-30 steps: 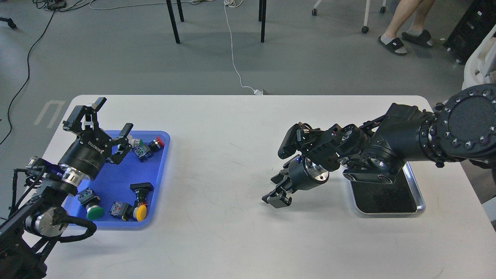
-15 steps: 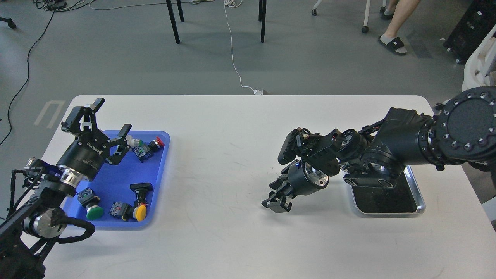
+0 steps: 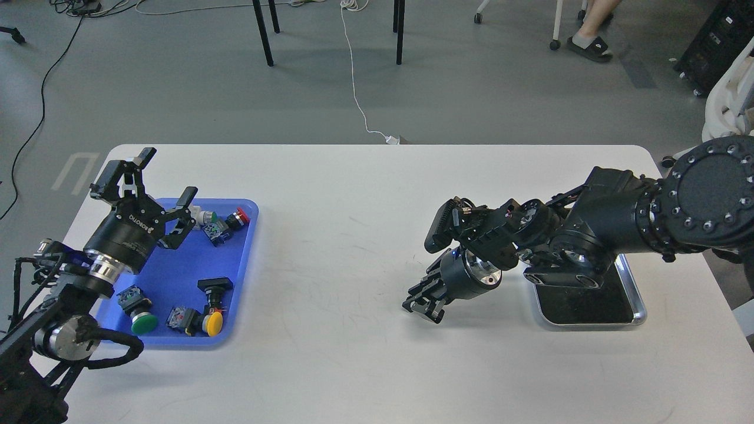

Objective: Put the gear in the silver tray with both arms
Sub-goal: 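Close the right gripper on the black gear and lift it, then carry the gear over the silver tray and release it, then raise the right gripper and return it beside the silver tray, then lower the left gripper into the blue tray and grasp another black gear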

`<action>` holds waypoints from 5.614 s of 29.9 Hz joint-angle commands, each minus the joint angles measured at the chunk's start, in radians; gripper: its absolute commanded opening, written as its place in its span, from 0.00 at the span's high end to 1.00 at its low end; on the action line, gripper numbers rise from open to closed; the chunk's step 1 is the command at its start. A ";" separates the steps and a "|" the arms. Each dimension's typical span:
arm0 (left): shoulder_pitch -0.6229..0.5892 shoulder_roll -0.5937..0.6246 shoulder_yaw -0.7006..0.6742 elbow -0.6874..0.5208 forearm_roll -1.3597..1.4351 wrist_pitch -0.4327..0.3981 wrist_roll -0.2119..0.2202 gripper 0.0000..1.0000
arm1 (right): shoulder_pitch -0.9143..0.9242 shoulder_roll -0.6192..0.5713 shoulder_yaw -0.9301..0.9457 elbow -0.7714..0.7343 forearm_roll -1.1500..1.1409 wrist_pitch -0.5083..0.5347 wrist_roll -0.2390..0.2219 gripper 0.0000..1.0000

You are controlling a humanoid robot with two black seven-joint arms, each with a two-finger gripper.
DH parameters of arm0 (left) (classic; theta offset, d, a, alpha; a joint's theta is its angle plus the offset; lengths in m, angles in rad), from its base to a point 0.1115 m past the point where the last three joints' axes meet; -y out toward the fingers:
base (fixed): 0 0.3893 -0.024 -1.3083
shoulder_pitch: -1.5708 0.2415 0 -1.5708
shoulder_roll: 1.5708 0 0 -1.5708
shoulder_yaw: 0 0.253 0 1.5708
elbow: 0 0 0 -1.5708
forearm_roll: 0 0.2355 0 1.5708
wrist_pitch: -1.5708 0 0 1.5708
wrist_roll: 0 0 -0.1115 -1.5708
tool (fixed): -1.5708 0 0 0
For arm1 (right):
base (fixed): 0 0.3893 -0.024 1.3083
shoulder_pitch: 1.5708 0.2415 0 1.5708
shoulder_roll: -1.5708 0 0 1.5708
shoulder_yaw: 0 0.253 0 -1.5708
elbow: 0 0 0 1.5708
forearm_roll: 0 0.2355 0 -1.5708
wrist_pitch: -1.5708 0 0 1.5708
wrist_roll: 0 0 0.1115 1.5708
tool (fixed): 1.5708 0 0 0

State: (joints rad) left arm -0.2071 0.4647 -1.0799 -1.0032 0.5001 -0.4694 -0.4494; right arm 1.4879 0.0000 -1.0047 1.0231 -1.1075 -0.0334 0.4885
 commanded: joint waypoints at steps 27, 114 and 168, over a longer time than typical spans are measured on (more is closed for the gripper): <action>0.002 0.006 0.002 -0.054 0.000 0.000 0.000 0.02 | 0.258 -0.290 -0.087 0.032 -0.187 0.009 0.000 0.88; -0.047 0.072 0.021 -0.068 0.383 -0.011 -0.039 0.02 | -0.807 -0.660 1.226 0.087 1.042 0.270 0.000 0.03; -0.503 0.195 0.698 0.394 1.572 0.294 -0.039 0.25 | -0.819 -0.594 1.224 0.045 0.986 0.270 0.000 0.03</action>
State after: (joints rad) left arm -0.7083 0.6561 -0.3812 -0.6069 2.0718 -0.1832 -0.4907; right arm 0.6688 -0.5940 0.2194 1.0680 -0.1213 0.2362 0.4888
